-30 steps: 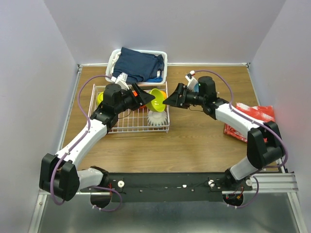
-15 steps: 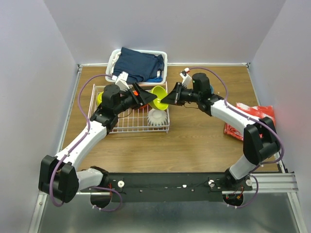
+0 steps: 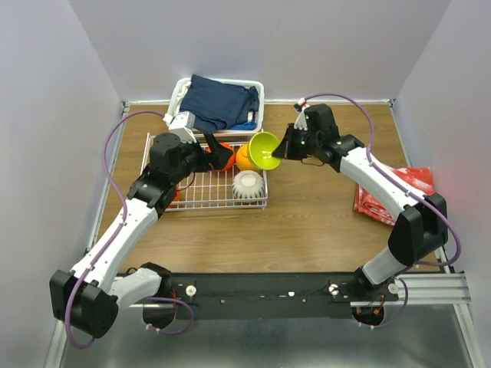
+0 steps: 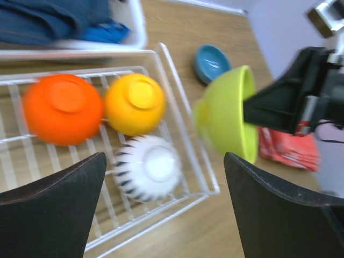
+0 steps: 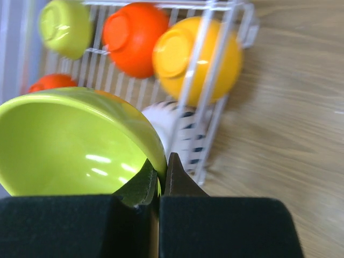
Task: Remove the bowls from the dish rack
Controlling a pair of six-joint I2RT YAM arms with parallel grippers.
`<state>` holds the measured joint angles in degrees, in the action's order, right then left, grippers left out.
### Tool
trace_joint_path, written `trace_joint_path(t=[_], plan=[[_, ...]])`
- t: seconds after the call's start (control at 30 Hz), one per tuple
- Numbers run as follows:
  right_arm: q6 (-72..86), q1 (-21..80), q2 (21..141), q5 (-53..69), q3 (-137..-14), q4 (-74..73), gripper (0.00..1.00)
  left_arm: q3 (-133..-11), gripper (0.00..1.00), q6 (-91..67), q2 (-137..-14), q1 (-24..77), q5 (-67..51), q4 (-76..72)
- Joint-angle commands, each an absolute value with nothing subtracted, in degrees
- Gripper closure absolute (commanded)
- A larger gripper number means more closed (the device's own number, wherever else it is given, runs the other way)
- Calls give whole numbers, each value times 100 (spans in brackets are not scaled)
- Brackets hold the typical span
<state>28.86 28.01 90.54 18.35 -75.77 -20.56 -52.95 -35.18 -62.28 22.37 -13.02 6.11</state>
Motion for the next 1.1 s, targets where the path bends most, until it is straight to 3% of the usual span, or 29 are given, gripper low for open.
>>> trace_joint_path(t=[0.0,0.13,0.3,0.83,1.03,1.07], plan=[[2391,2497,8973,300,-8059,-3269,99,-5634,1,-2032,-5828,2180,218,1616],[2417,2163,9228,-438,-8130,-3699,99,-5634,1,-1469,-5669,2180,834,2038],[2706,1549,9588,-501,-7946,-3771,99,-5546,1,-1231,-5511,2180,1423,2487],[2795,536,10810,-608,-7550,-3542,95,-5203,1,-1143,-5317,2180,1573,2848],[2892,440,10837,-325,-7365,-3480,74,-5168,1,-1108,-5361,2180,1591,2865],[2892,448,10802,-351,-7365,-3489,63,-5177,1,-1090,-5379,2180,1600,2874]])
